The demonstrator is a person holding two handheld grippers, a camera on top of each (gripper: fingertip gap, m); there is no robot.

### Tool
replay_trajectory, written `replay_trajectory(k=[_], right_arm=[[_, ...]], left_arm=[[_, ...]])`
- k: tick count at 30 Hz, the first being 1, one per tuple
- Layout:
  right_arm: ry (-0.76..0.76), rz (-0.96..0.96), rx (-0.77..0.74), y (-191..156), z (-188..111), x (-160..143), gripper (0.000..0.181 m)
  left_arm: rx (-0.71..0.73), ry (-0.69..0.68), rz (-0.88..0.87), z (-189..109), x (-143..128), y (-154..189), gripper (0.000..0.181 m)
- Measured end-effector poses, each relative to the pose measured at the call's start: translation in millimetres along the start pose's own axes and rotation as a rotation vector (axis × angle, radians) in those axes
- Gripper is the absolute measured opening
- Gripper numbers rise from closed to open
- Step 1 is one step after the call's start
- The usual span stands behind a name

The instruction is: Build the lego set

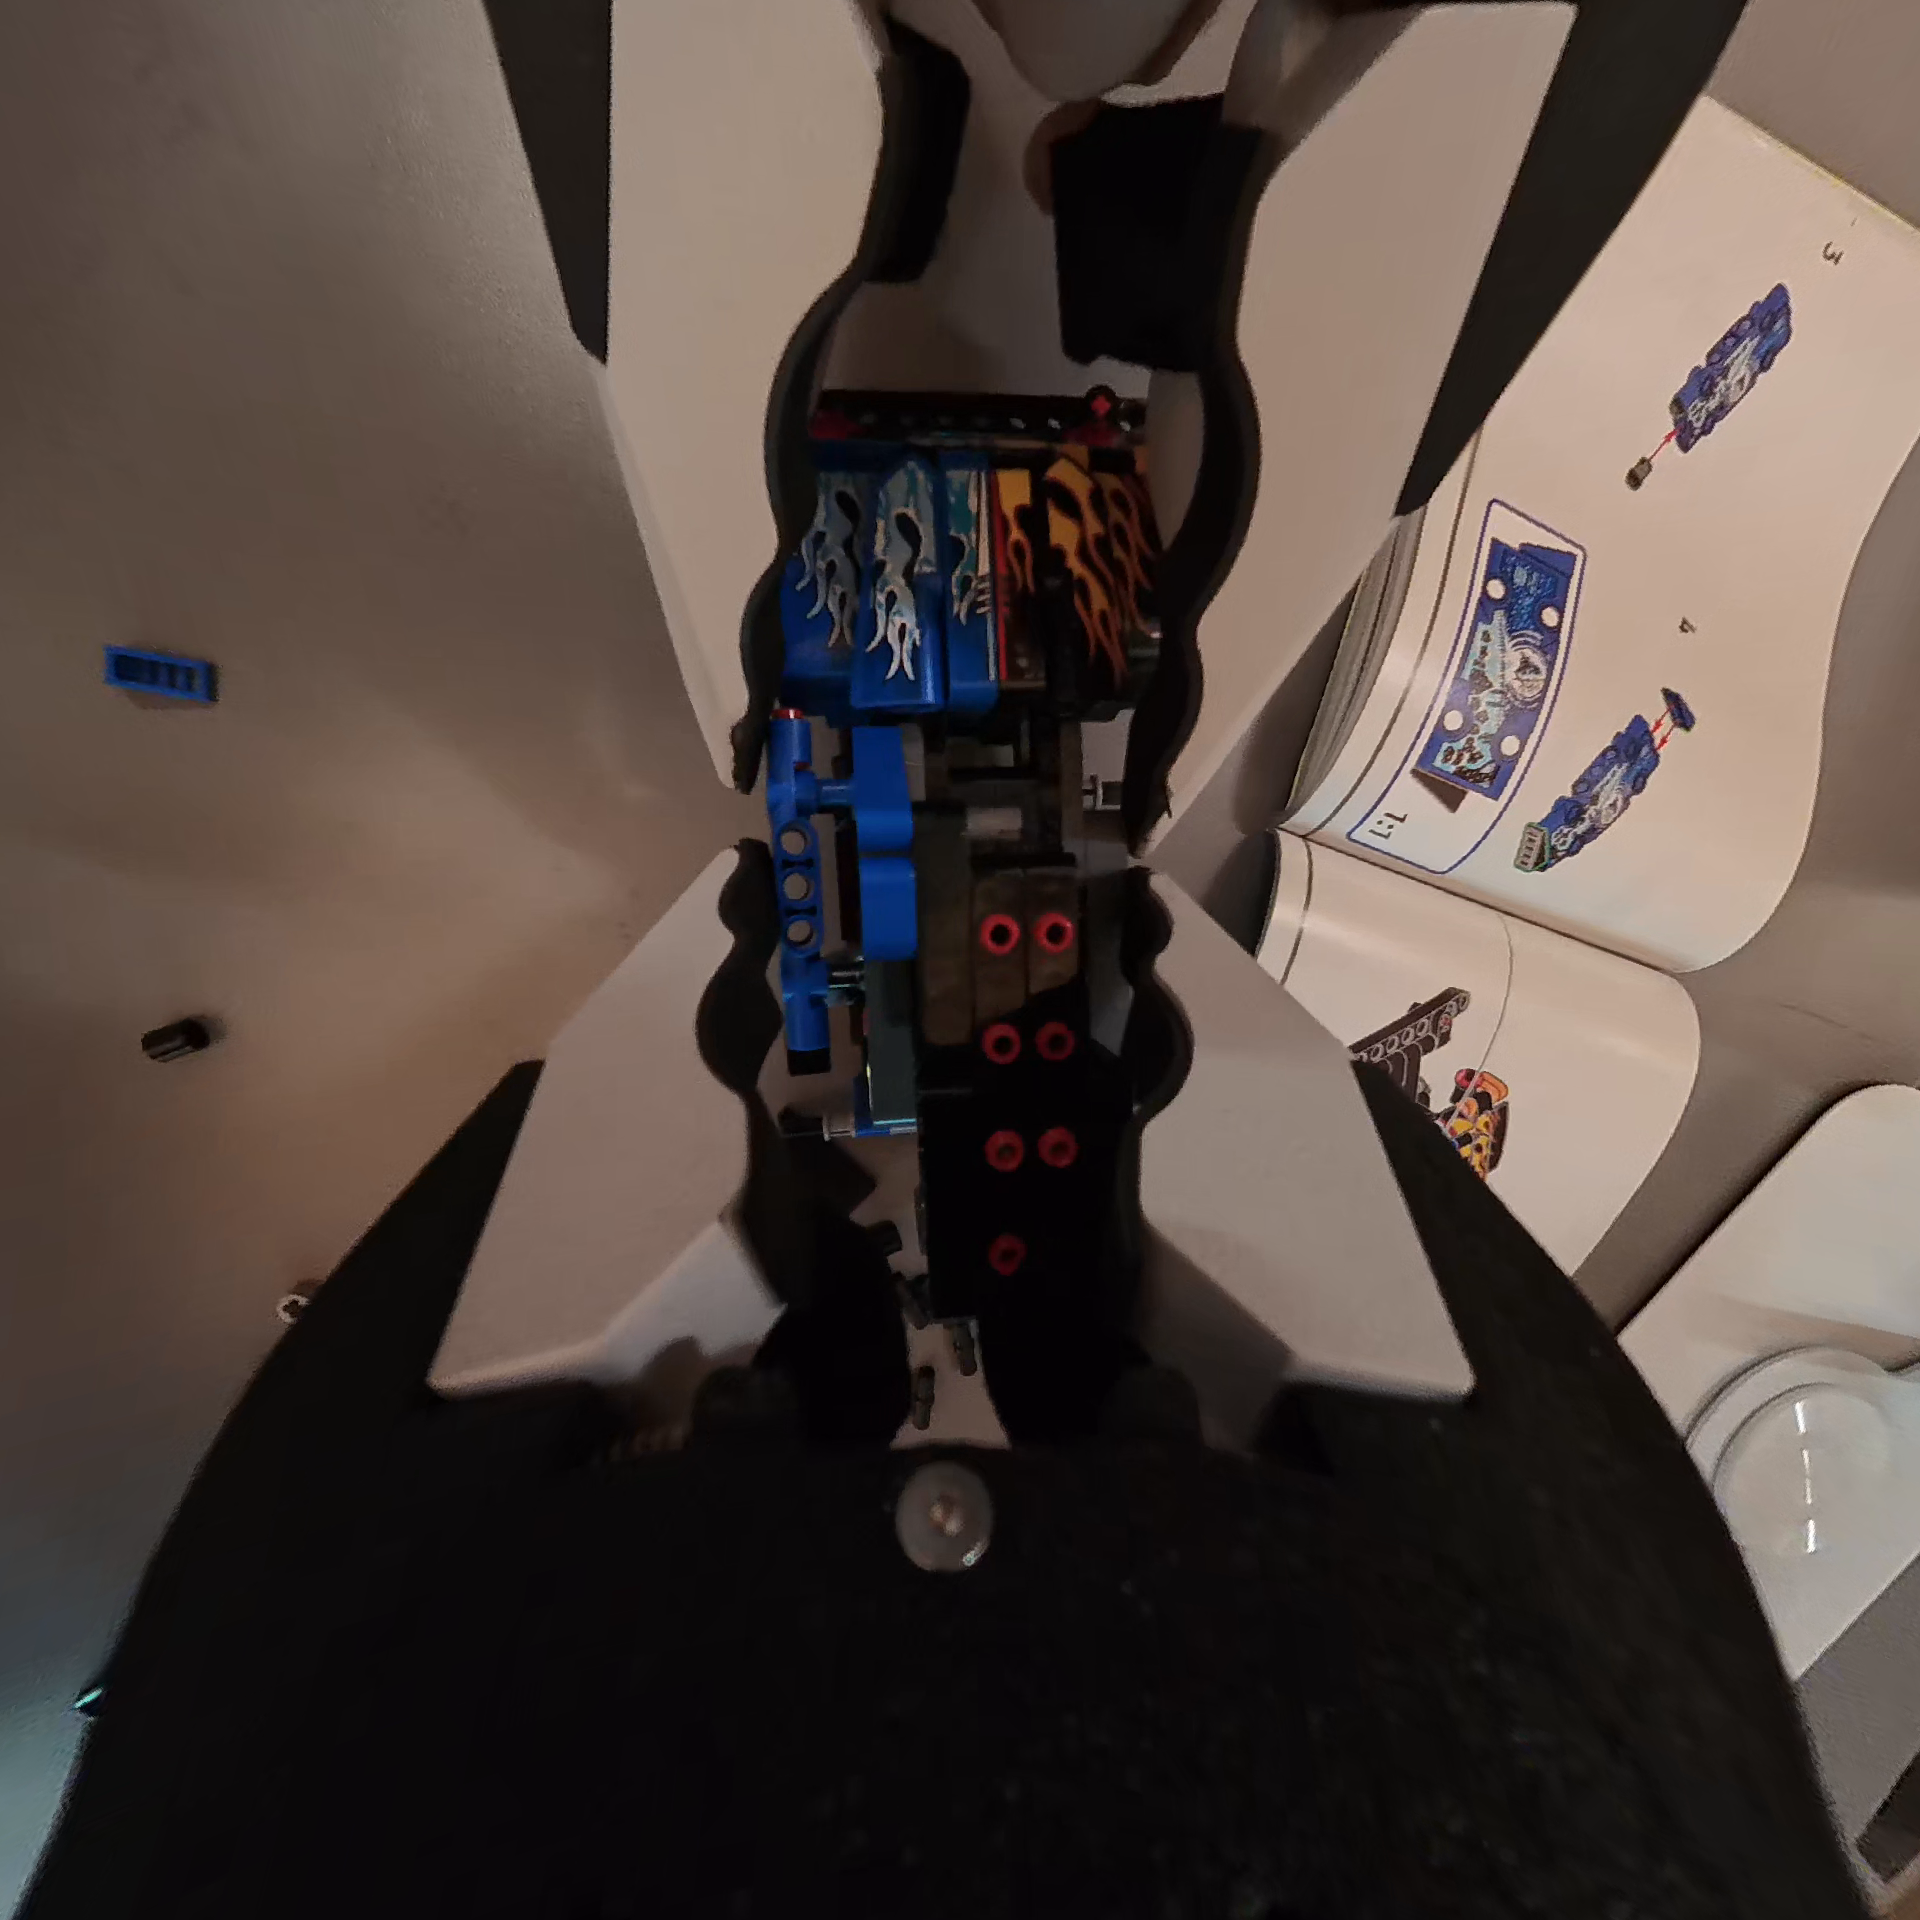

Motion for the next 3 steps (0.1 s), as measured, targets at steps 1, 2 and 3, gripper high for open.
replay_trajectory(k=[1, 2, 3], right_arm=[[-0.001, 0.004, -0.001, 0.0, 0.1, 0.1, 0.066], [-0.001, 0.012, 0.001, 0.2, 0.1, 0.3, 0.066], [0.003, 0.000, -0.003, 0.2, 0.0, 0.0, 0.066]], left_arm=[[-0.002, 0.002, -0.003, 0.0, 0.0, -0.2, 0.066], [-0.003, 0.001, -0.004, 0.0, 0.0, -0.4, 0.066], [-0.001, -0.001, -0.004, 0.5, 0.3, -0.5, 0.066]])
Point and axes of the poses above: each gripper's, where its closed fingertips meet, z out along the fingers, x out of its top, y = z × x across the jaws, the point moved 2 cm from there along -z, back along the fingers, and after that the axes turned 5 degrees about z, right-handed, at the moved point
